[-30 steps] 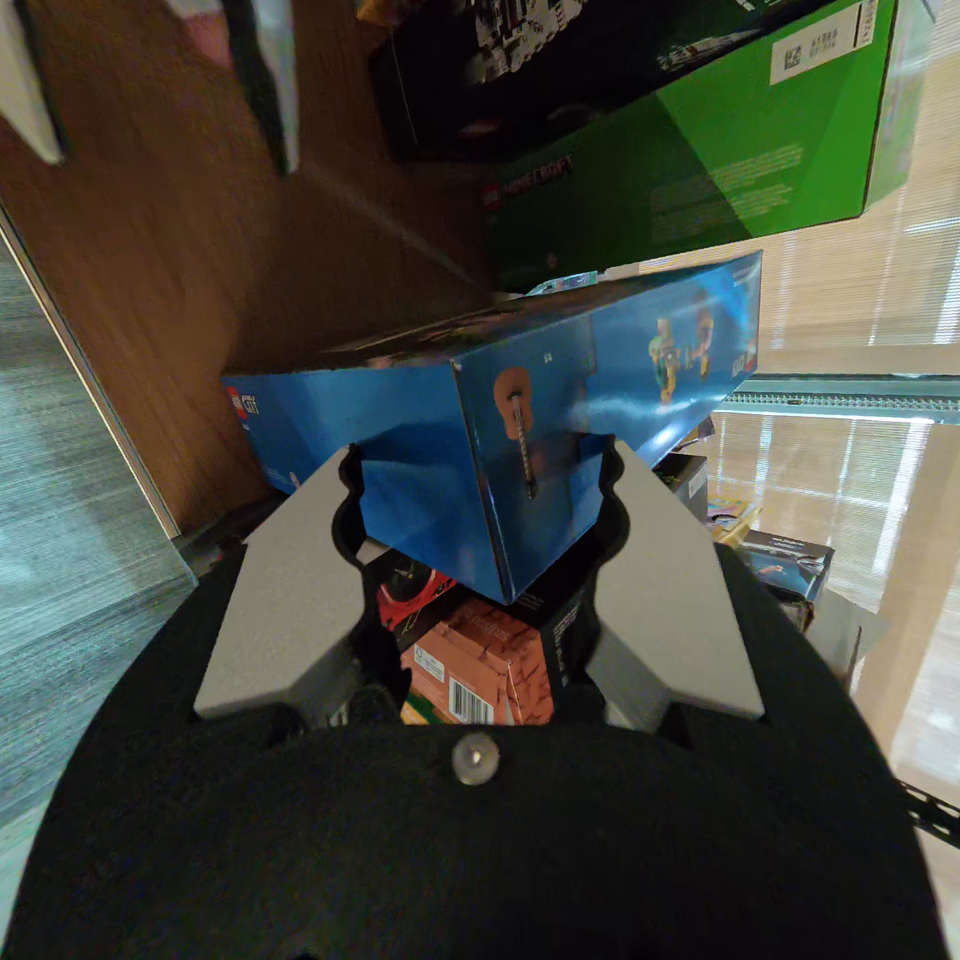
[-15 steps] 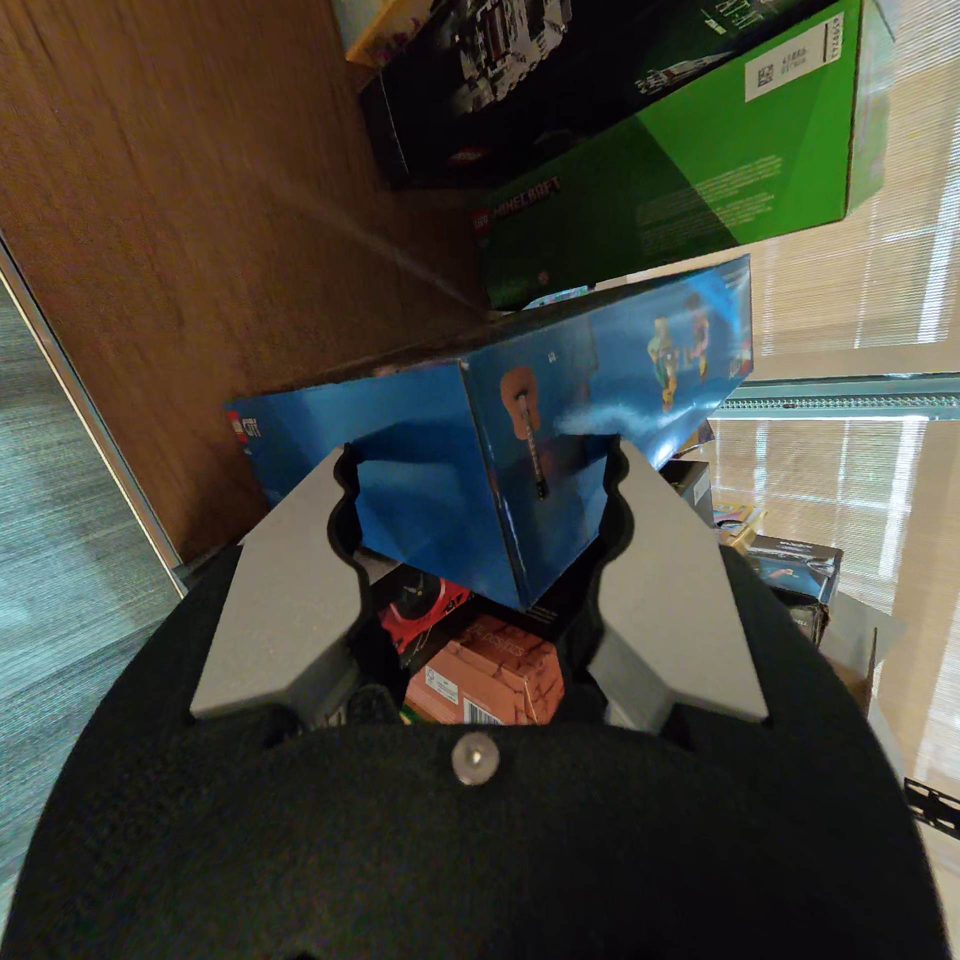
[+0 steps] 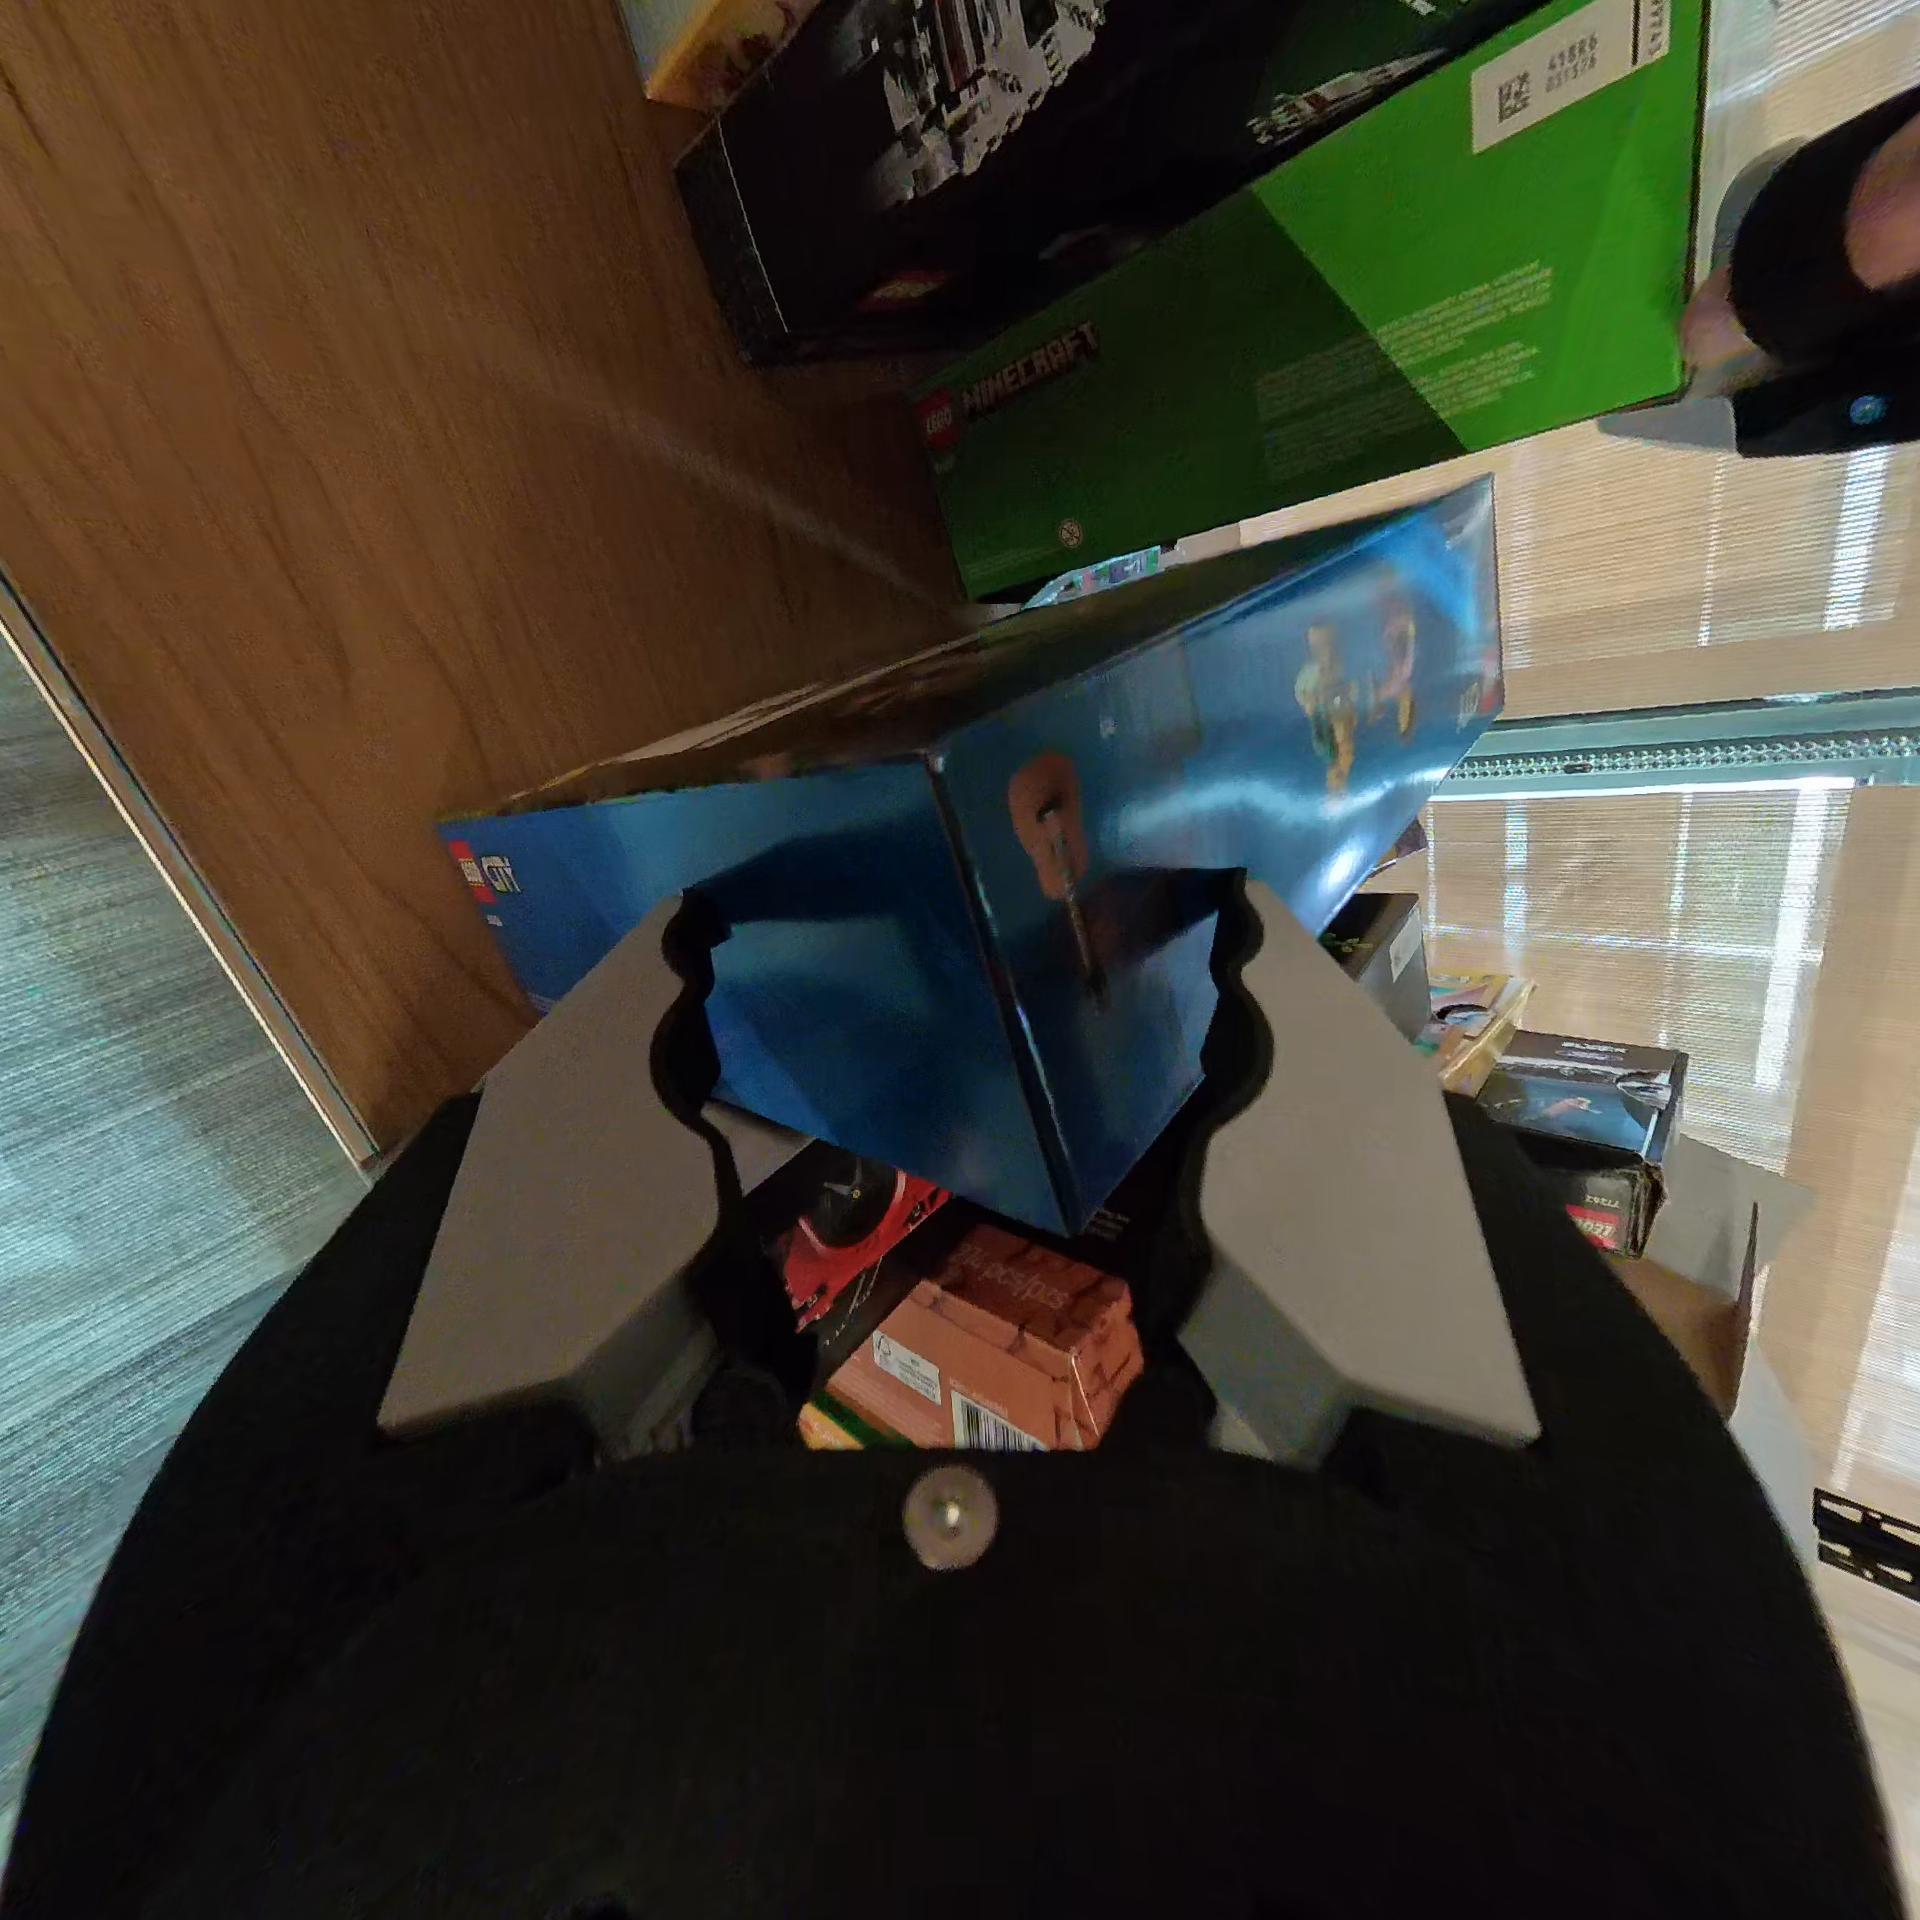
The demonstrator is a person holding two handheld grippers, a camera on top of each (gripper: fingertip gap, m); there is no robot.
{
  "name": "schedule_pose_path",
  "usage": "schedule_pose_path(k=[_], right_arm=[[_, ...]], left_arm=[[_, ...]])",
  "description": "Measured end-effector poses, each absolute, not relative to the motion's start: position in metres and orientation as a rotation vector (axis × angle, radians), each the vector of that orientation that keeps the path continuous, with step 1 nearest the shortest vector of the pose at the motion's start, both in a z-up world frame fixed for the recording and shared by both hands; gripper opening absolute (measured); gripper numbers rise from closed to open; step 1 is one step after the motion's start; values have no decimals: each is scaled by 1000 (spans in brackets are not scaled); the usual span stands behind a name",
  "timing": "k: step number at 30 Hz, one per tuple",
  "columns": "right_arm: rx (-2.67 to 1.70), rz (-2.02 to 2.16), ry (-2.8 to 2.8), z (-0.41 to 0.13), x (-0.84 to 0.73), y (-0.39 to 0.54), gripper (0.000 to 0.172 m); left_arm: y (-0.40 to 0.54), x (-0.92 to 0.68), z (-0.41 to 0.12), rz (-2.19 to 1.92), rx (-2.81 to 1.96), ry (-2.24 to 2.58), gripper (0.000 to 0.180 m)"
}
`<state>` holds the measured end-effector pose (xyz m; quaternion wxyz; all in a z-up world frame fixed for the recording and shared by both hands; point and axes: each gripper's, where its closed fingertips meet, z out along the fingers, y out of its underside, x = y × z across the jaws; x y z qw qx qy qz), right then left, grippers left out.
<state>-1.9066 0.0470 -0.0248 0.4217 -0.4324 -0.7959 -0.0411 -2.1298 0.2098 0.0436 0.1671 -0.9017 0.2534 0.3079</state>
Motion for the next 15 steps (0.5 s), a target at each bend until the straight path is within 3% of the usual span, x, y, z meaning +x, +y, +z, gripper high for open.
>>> schedule_pose_path(k=[15], right_arm=[[-1151, -84, -1959, -23, -1937, 54, 93]], left_arm=[[206, -2141, 45, 733, -2344, 906, 27]])
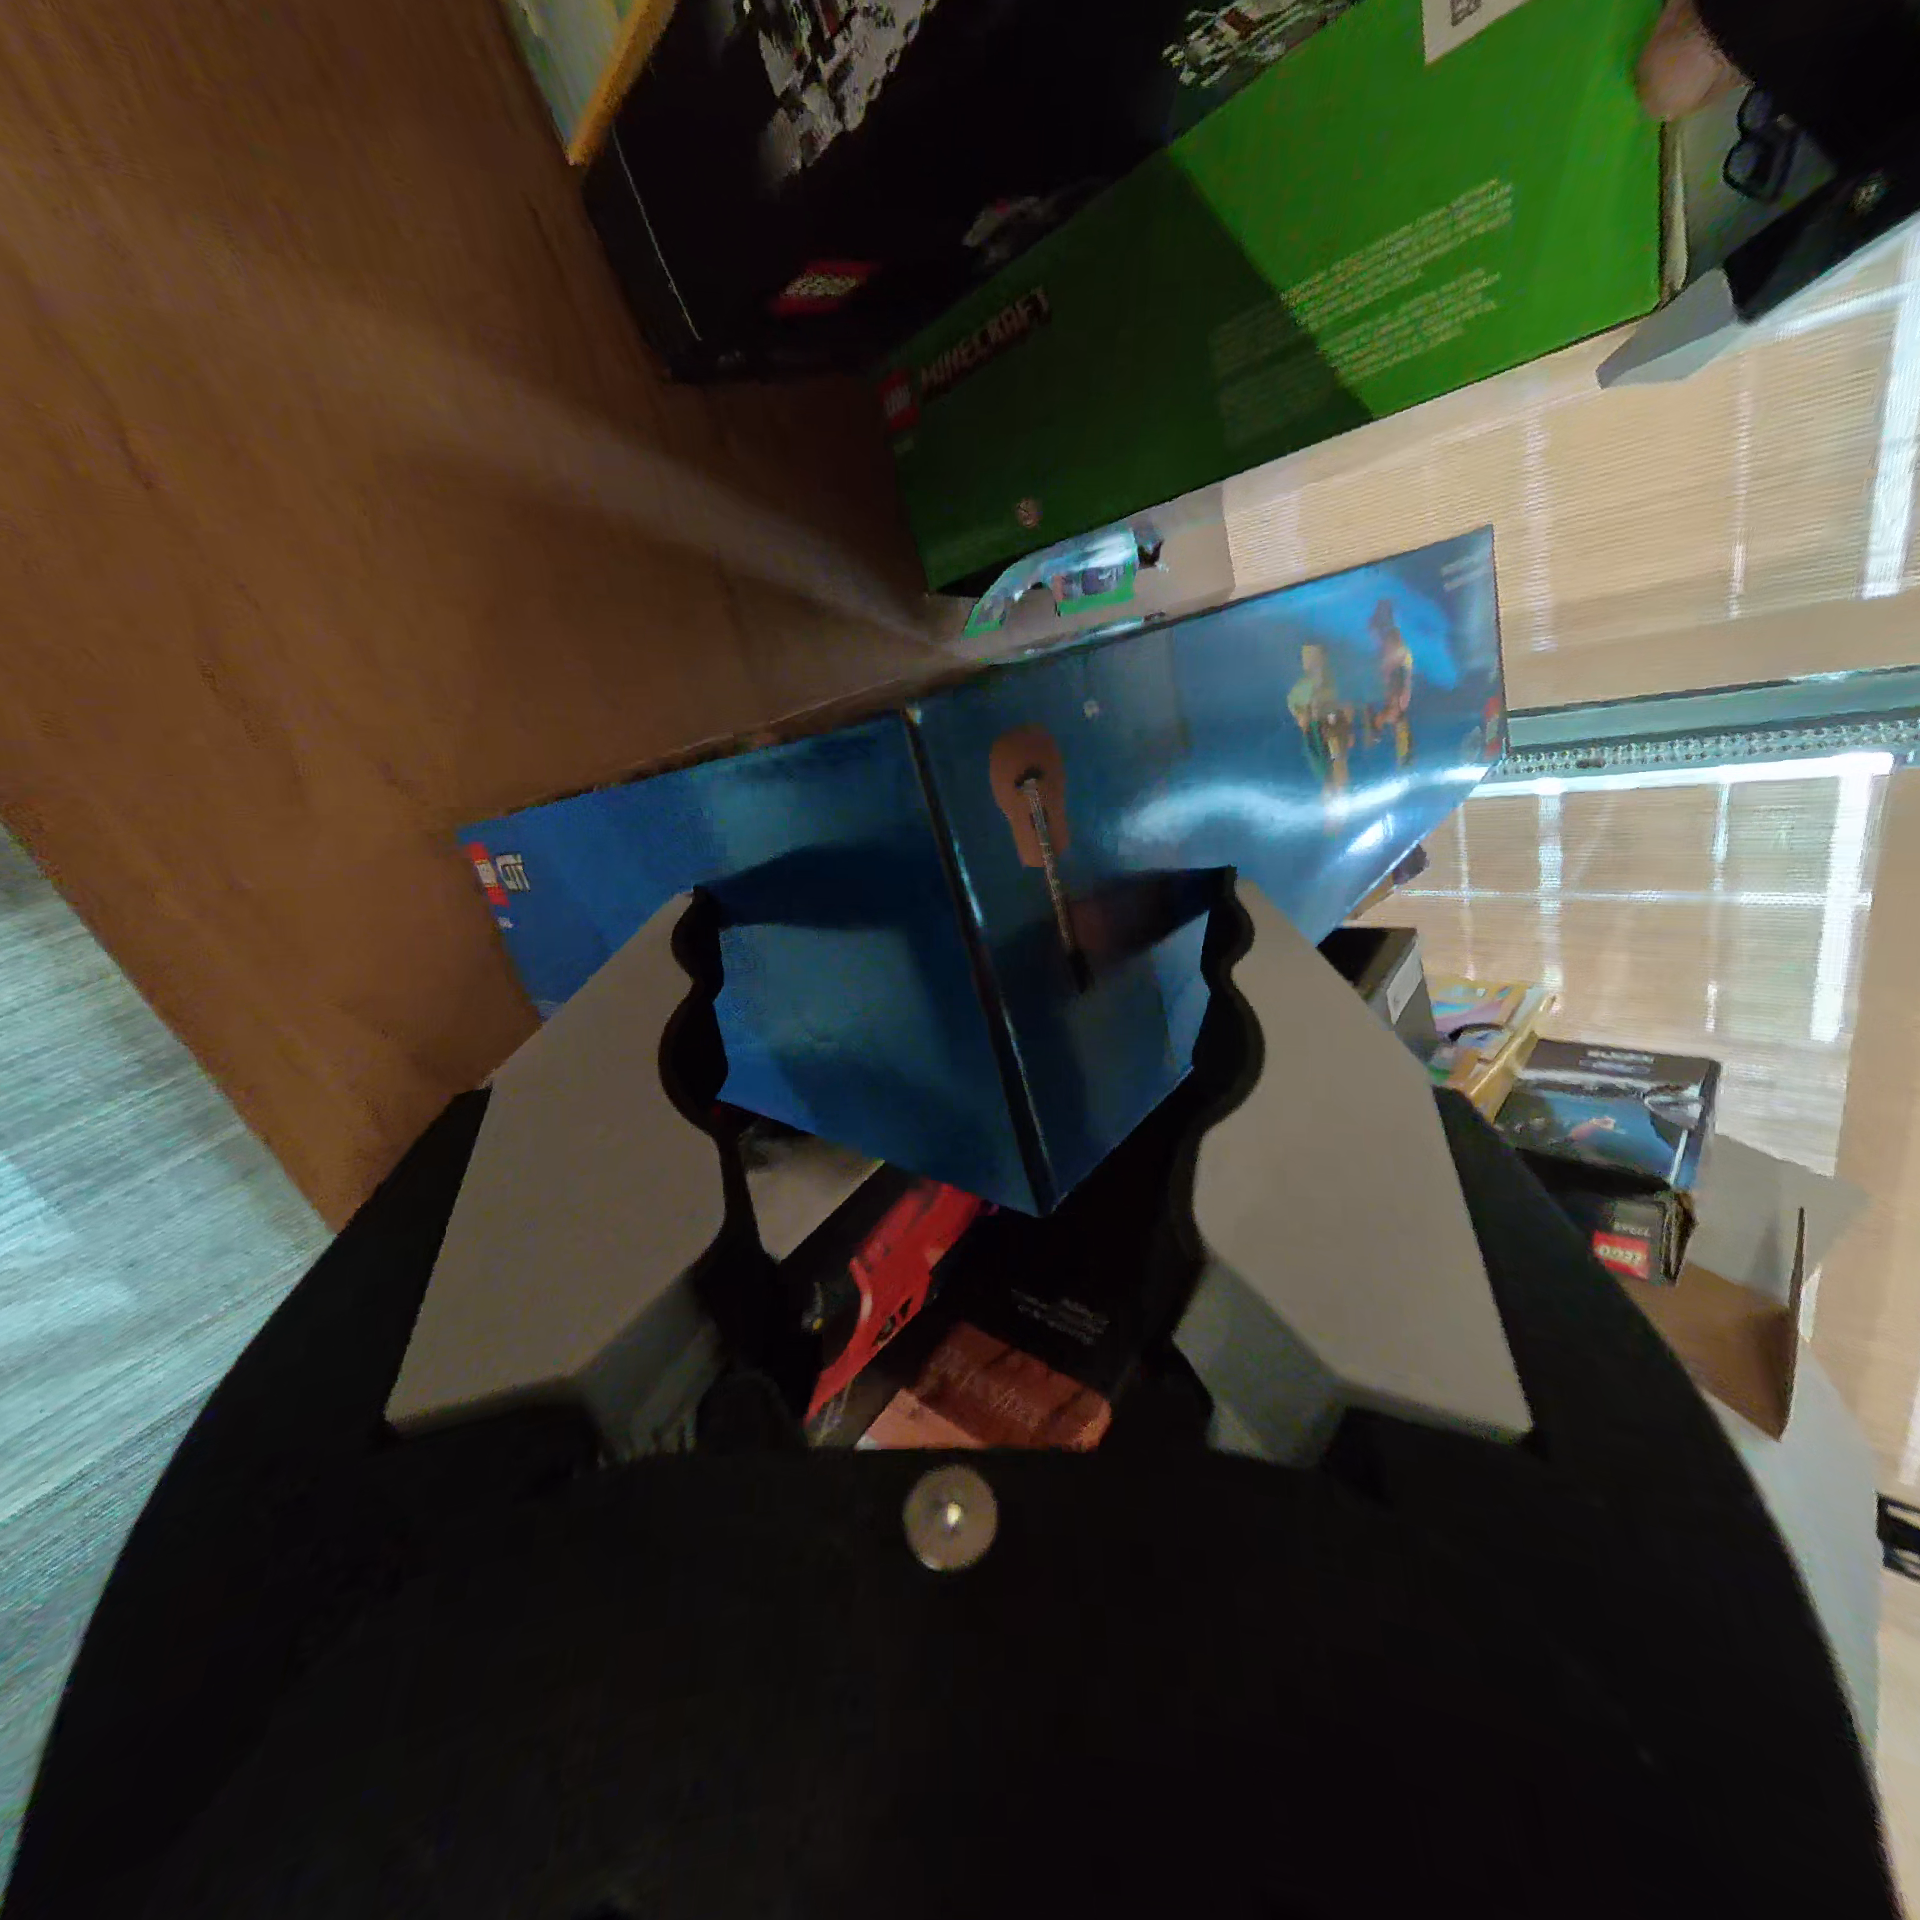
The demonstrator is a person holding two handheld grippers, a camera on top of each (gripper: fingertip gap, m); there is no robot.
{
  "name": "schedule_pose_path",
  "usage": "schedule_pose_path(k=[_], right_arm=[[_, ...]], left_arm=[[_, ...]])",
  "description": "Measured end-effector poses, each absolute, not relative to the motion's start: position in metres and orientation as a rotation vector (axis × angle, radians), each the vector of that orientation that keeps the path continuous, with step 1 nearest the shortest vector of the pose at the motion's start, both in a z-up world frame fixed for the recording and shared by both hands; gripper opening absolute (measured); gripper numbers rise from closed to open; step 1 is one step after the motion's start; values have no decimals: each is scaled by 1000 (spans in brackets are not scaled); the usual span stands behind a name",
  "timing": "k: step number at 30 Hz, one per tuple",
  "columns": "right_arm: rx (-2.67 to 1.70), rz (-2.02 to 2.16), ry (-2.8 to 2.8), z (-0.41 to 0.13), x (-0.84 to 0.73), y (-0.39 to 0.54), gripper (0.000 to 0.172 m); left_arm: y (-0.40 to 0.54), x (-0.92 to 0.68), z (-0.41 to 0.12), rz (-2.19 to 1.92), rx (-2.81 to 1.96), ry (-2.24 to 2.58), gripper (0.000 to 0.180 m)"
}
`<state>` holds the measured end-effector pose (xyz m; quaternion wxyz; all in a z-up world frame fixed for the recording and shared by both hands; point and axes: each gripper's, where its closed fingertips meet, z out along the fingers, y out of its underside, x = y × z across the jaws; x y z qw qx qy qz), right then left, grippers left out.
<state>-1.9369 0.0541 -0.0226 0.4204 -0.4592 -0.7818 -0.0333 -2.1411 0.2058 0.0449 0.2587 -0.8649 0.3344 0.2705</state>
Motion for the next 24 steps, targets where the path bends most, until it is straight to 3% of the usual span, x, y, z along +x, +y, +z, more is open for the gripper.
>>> schedule_pose_path(k=[24], right_arm=[[-918, 80, -2061, -22, -2039, 167, 88]], left_arm=[[207, -2132, 44, 594, -2435, 764, 34]])
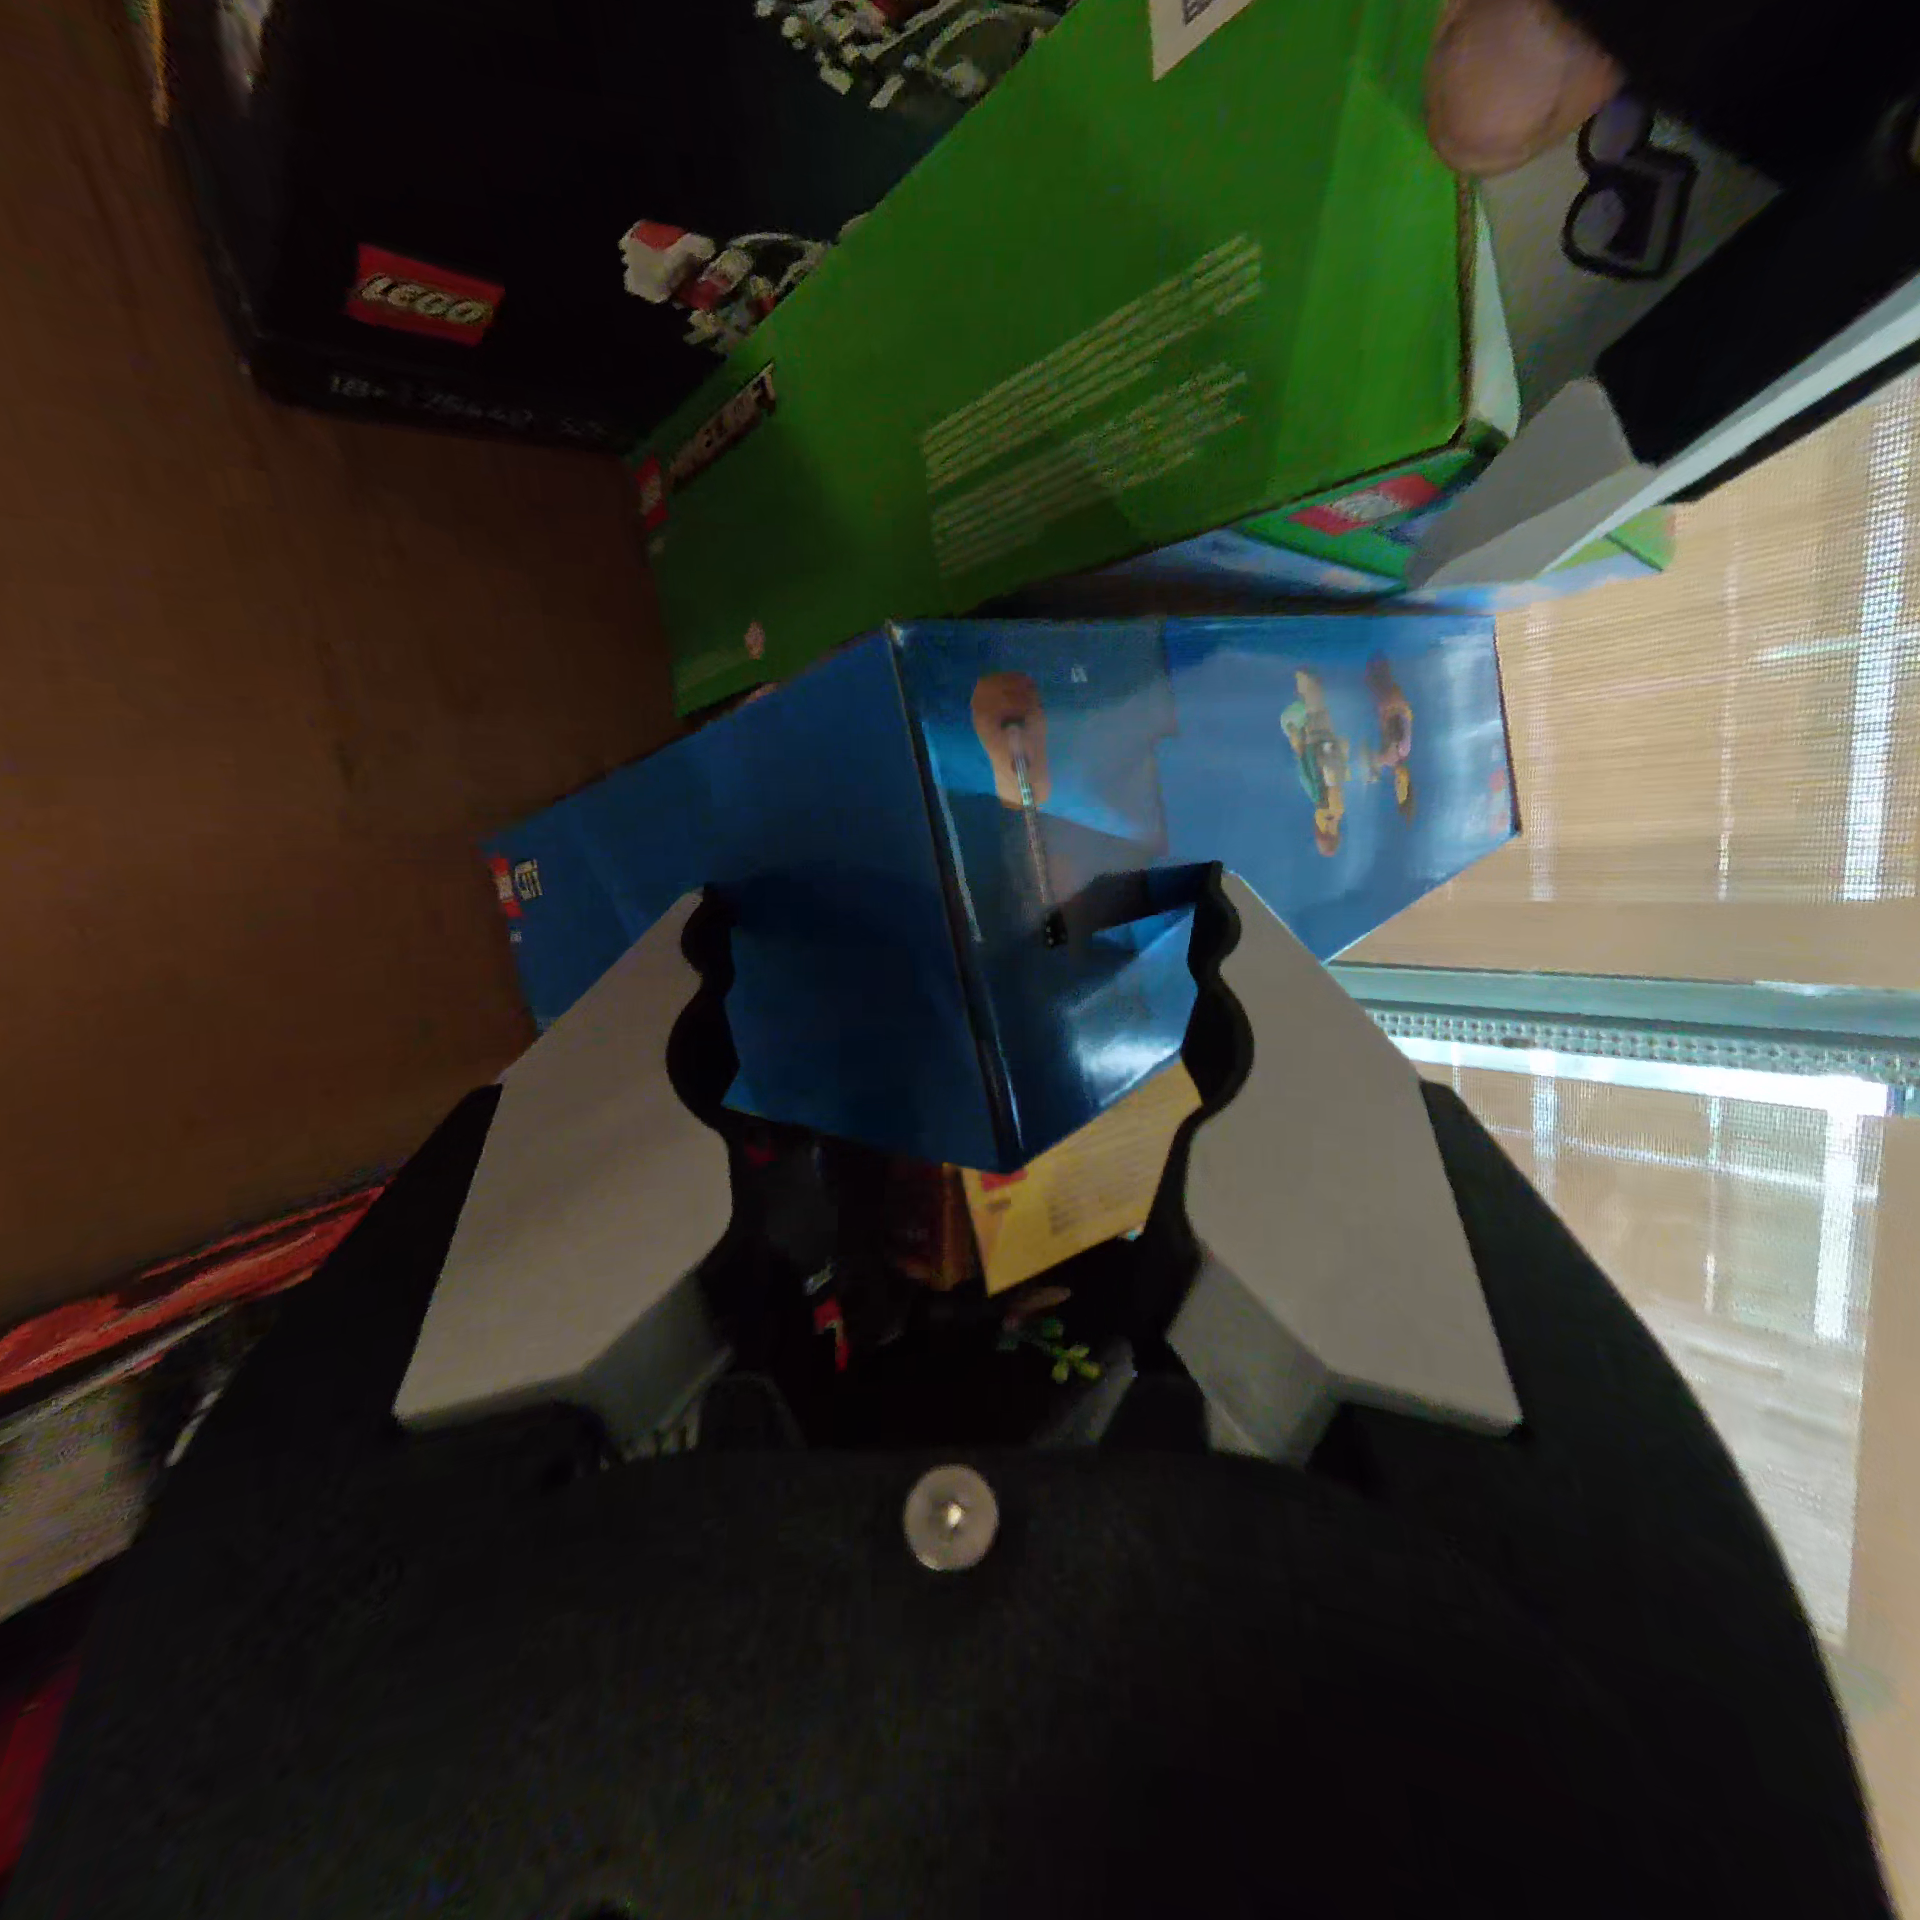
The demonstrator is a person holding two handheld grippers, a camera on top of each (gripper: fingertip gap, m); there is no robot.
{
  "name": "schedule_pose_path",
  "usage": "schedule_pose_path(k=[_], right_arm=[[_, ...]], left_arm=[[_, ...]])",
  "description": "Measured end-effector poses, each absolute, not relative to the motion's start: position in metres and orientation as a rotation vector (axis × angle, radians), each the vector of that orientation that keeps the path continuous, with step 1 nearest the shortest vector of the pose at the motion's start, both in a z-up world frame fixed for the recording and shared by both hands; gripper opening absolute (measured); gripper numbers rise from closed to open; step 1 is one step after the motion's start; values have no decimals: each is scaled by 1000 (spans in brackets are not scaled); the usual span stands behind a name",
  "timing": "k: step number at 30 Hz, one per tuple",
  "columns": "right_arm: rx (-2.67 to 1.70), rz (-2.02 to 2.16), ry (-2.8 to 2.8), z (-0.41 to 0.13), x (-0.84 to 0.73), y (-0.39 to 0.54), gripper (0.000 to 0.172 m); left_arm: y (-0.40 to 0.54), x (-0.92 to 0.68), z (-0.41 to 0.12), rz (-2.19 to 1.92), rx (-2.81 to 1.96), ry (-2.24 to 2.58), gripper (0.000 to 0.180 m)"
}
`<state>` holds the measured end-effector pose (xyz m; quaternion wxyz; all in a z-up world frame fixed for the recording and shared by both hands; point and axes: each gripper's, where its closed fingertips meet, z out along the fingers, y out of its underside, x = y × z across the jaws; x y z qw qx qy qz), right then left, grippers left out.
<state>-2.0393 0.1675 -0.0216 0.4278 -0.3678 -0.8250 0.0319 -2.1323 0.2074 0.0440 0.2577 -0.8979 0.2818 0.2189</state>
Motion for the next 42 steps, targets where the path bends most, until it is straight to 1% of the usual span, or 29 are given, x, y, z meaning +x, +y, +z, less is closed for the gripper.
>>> schedule_pose_path(k=[3, 7, 11, 13, 14, 16, 17, 19, 21, 25, 26, 28, 30, 32, 36, 38, 40, 42], right_arm=[[-940, 64, -2050, -22, -2053, 178, 88], [-1026, -65, -2041, -18, -2045, 186, 94], [-1025, 110, -1916, 29, -2013, 148, 93], [-1011, 140, -1928, 40, -1975, 118, 94], [-1008, 149, -1965, 38, -1954, 100, 89], [-1002, 152, -2051, 23, -1911, 65, 82], [-1020, 116, -2064, 14, -1891, 57, 85], [-1050, 69, -2109, -11, -1857, 40, 86], [-1056, 62, -2110, -29, -1838, 29, 86], [-1110, 34, -2100, -56, -1826, 31, 92], [-1135, 67, -2058, -52, -1828, 33, 92], [-1214, 146, -1961, -32, -1834, 40, 84], [-1303, 185, -1813, -3, -1843, 64, 77], [-1425, 318, -1723, 22, -1859, 81, 81], [-1627, 323, -1520, 71, -1897, 152, 75], [-1751, 385, -1479, 77, -1920, 187, 74], [-1917, 475, -1458, 67, -1950, 214, 75], [-2016, 364, -1418, 49, -1972, 254, 77]], left_arm=[[208, -2132, 44, 584, -2434, 746, 33], [207, -2133, 45, 576, -2429, 734, 33], [208, -2132, 46, 546, -2426, 722, 33], [206, -2131, 46, 509, -2463, 704, 41], [204, -2131, 47, 516, -2490, 680, 44], [204, -2125, 57, 560, -2474, 672, 59], [205, -2117, 65, 563, -2446, 686, 62], [207, -2090, 82, 515, -2368, 731, 60], [211, -2061, 87, 487, -2328, 803, 63], [224, -2016, 73, 440, -2347, 961, 67], [227, -2016, 67, 468, -2381, 971, 68], [227, -2013, 60, 463, -2428, 944, 68], [220, -2001, 67, 427, -2384, 896, 63], [205, -1988, 74, 384, -2304, 847, 58], [158, -1976, 69, 337, -2160, 754, 51], [131, -1969, 59, 272, -2089, 722, 49], [109, -1964, 39, 255, -2048, 716, 44], [91, -1958, 16, 255, -2014, 734, 45]])
